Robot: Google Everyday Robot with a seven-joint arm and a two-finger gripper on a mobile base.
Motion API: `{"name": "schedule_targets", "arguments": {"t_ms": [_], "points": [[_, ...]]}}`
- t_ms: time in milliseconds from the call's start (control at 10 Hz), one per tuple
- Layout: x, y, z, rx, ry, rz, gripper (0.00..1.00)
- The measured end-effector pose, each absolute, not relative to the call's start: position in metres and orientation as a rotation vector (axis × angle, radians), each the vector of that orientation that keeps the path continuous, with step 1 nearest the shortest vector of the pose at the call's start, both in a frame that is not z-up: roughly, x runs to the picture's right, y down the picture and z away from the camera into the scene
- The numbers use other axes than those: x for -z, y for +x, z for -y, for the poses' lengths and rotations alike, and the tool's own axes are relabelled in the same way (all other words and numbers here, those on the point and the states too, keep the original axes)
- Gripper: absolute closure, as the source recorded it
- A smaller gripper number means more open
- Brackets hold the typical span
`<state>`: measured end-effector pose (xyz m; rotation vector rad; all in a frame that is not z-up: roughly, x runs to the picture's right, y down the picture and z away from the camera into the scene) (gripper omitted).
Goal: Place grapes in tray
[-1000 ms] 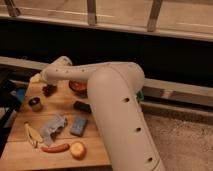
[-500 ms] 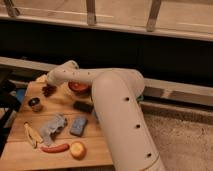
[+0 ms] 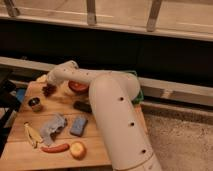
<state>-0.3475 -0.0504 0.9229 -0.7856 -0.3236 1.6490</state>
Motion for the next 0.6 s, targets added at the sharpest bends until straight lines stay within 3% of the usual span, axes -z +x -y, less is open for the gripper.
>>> {"name": "schedule_targets", "arguments": {"t_ms": [600], "points": [[-0.958, -0.366, 0.048, -1.667, -0.852, 0.305, 0.2]]}}
